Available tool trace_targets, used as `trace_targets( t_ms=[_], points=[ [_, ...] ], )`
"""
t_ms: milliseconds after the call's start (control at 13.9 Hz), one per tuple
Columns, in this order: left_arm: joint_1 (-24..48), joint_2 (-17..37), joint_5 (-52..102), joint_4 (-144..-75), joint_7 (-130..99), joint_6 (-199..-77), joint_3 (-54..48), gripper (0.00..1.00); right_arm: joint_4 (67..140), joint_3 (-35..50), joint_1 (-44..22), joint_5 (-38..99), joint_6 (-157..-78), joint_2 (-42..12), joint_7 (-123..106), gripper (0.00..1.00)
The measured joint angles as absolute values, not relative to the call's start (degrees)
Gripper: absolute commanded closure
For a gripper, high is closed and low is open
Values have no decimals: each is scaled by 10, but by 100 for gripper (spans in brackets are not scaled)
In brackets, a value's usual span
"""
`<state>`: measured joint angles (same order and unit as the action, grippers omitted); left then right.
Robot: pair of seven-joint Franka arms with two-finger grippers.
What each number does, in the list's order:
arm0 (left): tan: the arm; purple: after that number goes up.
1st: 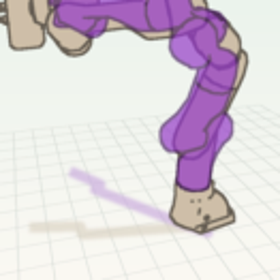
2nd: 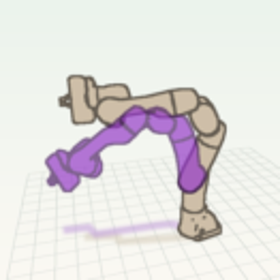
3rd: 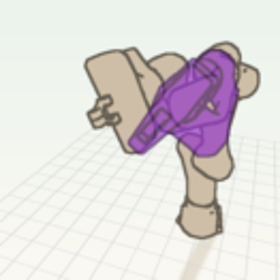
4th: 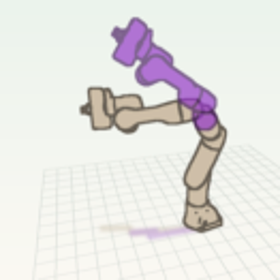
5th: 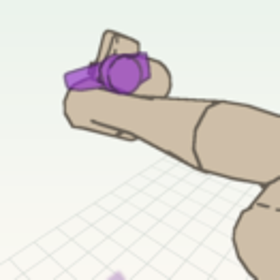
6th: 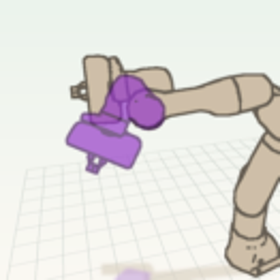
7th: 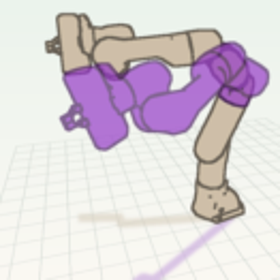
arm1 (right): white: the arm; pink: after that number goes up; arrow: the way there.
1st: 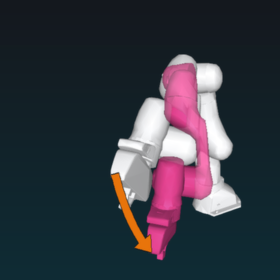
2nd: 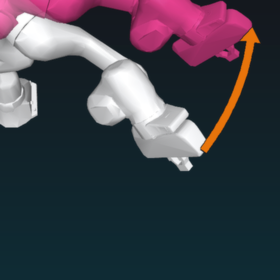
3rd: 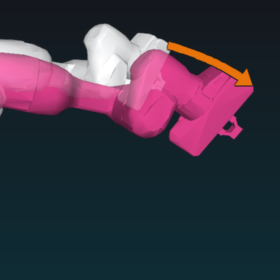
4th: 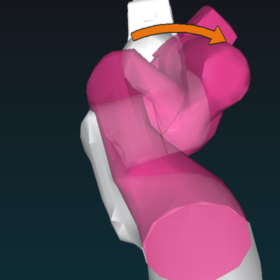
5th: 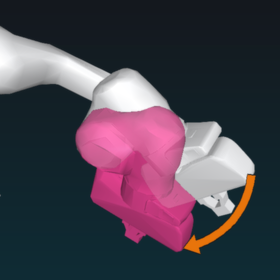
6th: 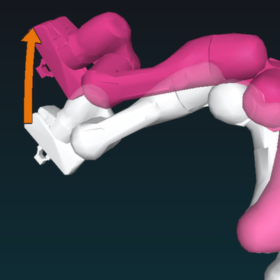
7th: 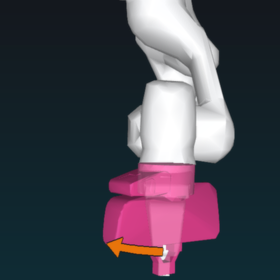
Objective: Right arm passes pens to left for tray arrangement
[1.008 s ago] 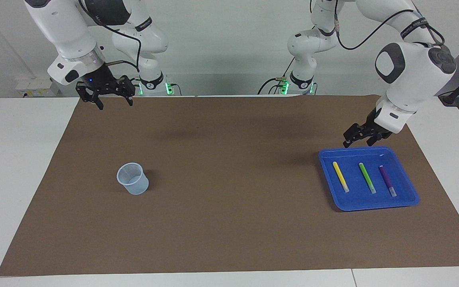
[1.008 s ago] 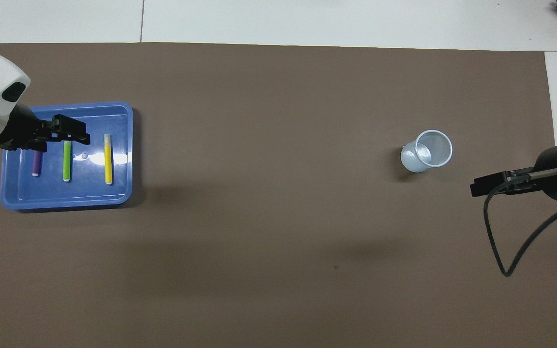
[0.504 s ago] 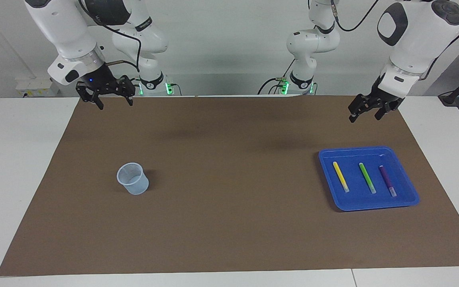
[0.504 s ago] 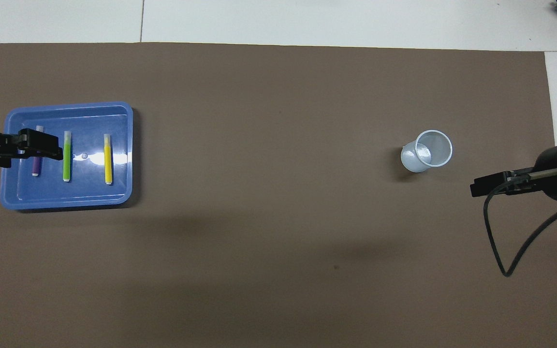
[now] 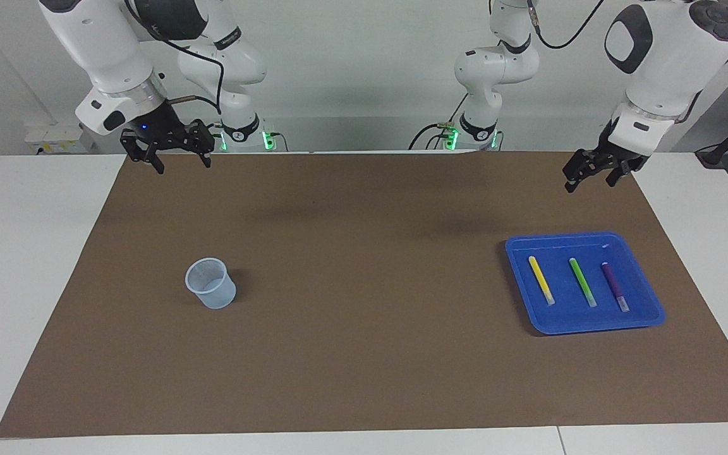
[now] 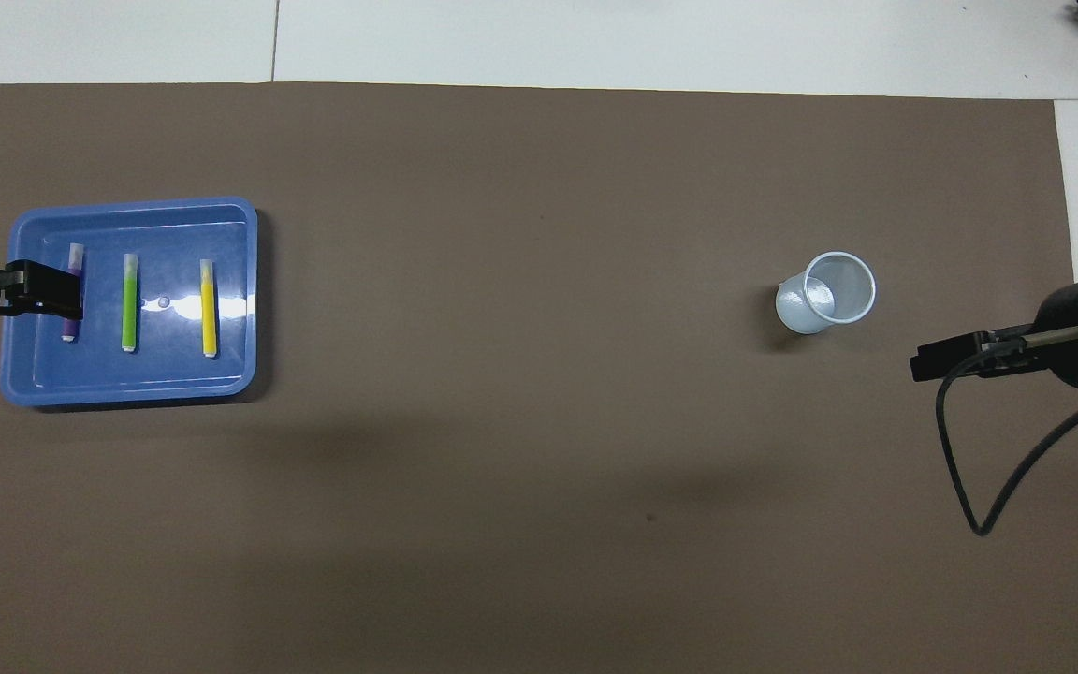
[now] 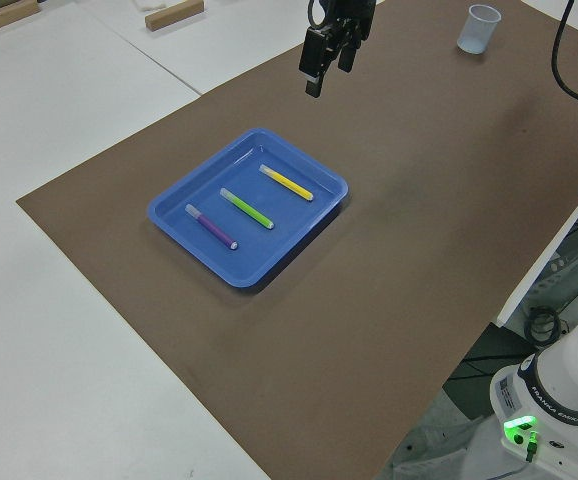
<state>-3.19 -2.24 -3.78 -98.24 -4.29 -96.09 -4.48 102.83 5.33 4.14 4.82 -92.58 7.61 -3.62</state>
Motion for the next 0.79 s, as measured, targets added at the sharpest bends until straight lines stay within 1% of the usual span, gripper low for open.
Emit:
trace_targets(
  t_ms=[360,792],
  points=[
    [-23,-34,-39,-982,-38,-958,-47,0,1028,53,41,48,-926,76,-36,0],
    [-20,-35,-39,-982,-38,-958,-47,0,1029,54,41,48,-925,76,-36,0]
  ],
)
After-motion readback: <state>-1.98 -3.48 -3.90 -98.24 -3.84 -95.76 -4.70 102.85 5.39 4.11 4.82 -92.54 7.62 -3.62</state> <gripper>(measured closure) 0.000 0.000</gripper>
